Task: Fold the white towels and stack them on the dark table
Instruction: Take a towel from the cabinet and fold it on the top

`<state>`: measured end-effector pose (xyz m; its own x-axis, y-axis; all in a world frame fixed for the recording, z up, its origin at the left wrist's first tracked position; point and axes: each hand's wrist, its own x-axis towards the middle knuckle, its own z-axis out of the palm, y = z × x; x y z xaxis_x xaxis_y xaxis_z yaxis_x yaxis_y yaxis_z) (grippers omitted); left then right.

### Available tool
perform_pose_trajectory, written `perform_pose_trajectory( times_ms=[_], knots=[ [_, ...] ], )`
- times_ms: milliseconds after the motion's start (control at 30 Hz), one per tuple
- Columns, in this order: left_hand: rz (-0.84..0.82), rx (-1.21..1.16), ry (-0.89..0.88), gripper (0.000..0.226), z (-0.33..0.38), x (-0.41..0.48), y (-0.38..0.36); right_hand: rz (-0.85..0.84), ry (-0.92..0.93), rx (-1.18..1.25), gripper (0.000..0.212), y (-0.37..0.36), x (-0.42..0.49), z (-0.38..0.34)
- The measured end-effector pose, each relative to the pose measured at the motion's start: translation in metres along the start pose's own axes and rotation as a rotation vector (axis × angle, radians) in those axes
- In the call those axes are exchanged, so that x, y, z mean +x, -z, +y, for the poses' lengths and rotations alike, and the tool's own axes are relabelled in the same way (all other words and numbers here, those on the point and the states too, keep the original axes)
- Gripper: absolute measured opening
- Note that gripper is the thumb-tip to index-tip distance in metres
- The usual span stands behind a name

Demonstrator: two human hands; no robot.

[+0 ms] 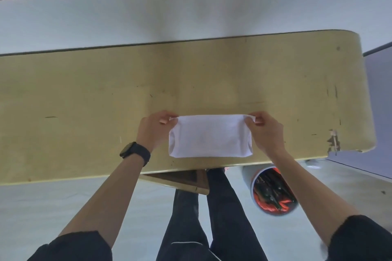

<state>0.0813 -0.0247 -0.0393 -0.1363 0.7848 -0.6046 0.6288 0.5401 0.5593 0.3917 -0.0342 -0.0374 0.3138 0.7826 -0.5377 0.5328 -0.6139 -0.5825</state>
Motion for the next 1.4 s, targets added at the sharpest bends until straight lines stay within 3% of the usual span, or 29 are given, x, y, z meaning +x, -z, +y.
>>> perform_pose_trajectory(
  times_ms=[333,733,1067,1400],
  knots=[
    [-0.033,0.002,0.021,0.01,0.003,0.009,0.013,0.004,0.023,0.043,0.01,0.0,-0.002,0.004],
    [-0.035,0.3,-0.079,0.019,0.009,0.006,0.008,0.01,-0.015,0.05,0.018,0.0,0.002,0.001],
    [-0.005,0.208,-0.04,0.014,0.004,0.003,0.009,-0.01,0.019,0.072,0.007,0.002,-0.001,0.007],
    [0.0,0.362,-0.043,0.017,0.01,0.002,0.003,0.006,-0.053,0.009,0.009,0.001,0.004,-0.002]
  ],
)
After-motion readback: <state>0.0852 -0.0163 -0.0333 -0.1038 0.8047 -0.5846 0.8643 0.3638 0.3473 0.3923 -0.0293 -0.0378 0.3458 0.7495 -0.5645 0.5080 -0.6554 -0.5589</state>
